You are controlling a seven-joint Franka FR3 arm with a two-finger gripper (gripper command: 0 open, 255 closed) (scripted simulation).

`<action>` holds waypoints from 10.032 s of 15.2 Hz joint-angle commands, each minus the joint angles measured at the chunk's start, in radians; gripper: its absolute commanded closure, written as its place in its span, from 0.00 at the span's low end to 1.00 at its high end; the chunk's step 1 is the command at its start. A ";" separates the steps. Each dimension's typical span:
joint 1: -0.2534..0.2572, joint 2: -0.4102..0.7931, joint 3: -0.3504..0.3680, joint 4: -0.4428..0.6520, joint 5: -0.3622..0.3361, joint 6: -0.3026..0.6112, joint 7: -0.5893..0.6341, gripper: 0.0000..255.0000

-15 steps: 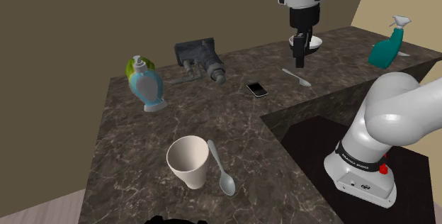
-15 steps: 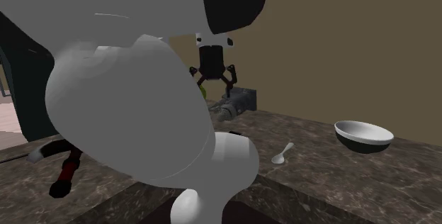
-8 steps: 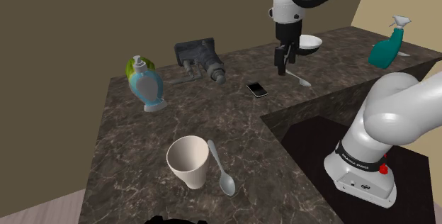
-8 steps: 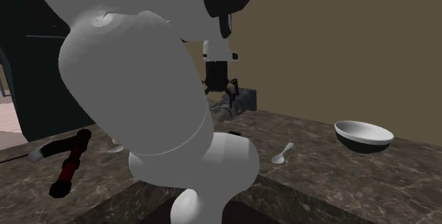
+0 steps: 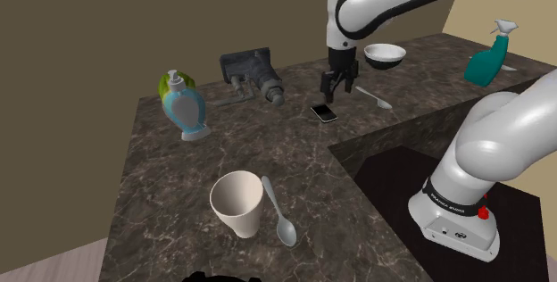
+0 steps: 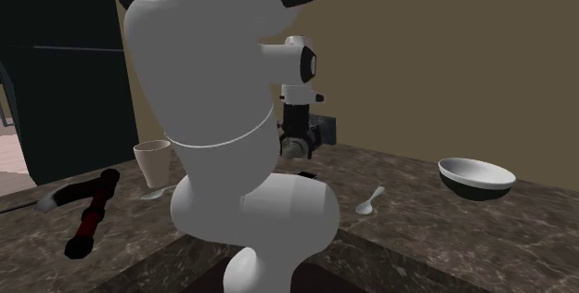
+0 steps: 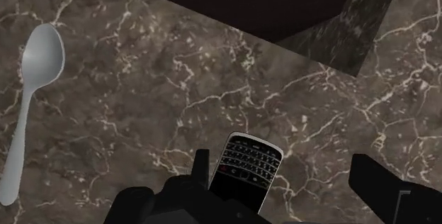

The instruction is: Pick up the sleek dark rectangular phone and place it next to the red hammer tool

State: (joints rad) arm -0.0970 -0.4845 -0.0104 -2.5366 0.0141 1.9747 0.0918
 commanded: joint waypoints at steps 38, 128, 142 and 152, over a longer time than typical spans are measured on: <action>-0.036 0.268 -0.031 0.036 0.055 0.294 0.087 1.00; -0.036 -0.090 1.616 0.486 0.651 0.070 1.482 1.00; -0.126 -0.125 1.754 0.432 0.730 0.178 1.437 1.00; -0.126 -0.125 1.754 0.432 0.730 0.178 1.437 0.00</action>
State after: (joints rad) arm -0.2232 -0.6094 1.7431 -2.1048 0.7442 2.1532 1.5285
